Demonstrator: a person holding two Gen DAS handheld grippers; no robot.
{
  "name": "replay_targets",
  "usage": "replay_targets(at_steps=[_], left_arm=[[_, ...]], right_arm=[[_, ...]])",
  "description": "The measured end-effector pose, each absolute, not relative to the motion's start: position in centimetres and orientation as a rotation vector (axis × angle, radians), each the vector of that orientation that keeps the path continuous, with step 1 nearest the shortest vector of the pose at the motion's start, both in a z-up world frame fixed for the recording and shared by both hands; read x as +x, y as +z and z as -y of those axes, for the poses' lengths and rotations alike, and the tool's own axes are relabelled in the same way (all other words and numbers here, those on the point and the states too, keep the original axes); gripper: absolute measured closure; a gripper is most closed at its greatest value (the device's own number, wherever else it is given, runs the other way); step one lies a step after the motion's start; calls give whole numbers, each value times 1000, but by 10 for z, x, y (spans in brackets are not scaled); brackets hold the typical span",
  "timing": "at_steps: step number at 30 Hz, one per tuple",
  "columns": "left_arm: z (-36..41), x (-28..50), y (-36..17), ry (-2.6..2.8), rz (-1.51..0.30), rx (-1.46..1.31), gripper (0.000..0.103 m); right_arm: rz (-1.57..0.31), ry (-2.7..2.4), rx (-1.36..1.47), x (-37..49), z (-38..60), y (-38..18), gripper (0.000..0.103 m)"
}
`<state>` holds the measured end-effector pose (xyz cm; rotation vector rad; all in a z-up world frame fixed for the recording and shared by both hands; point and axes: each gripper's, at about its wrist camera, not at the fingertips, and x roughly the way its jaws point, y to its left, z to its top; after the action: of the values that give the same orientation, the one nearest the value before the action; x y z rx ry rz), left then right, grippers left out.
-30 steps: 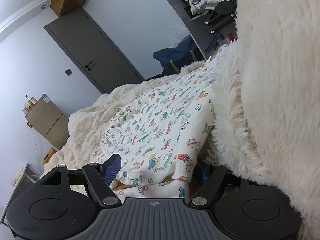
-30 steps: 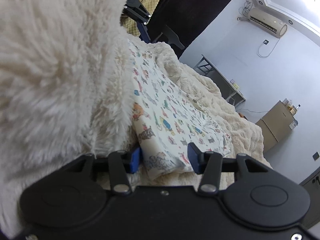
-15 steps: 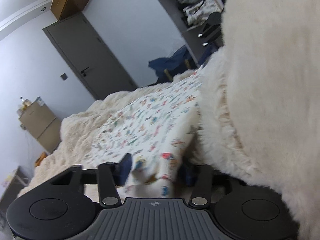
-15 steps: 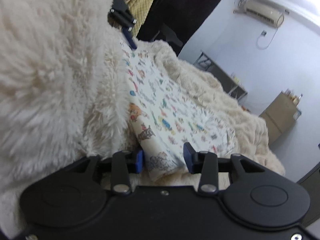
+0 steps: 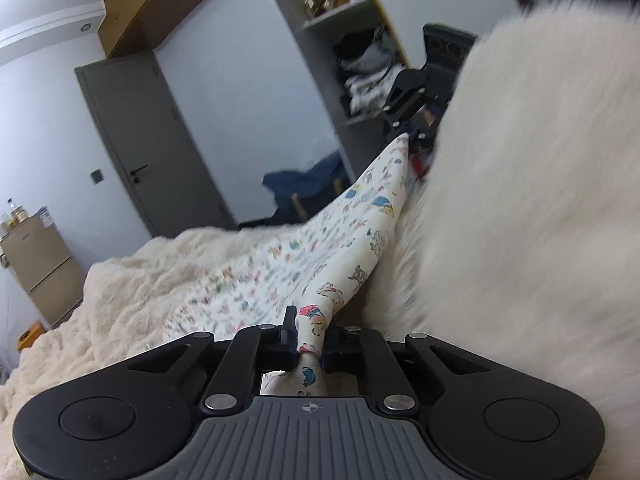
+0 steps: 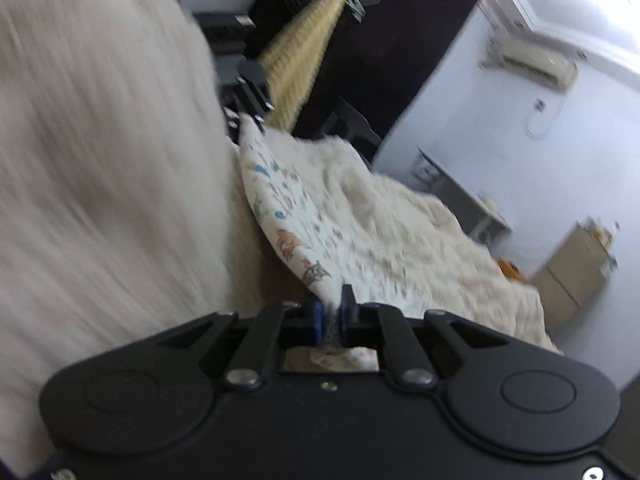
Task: Fold clothes
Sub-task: 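Lay the cloth down flat and open both grippers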
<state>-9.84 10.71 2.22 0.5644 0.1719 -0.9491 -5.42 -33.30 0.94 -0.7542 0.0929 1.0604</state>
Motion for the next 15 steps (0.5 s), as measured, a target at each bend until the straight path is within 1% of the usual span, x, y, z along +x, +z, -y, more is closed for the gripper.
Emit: replay_targets(at_steps=[2,7,9,13,15], left_arm=[[-114,-106,30,-969,-169,543,96],[-116,-71,26,-938,-206,479,93],[-117,-41,46,-929,-179,447,93],[-115,15,83,-920,-185,425,93],[-110,65,102,-897,-221,434,93]], right_arm=[[-86,1114,-716,-60,335,18,96],[-134,1102,-681,-28,336,16,96],[-133,1091,-650,-6,339,28,96],[-132,1055,-582,61,343,68,95],[-148,1044,-564,88,340,80,95]])
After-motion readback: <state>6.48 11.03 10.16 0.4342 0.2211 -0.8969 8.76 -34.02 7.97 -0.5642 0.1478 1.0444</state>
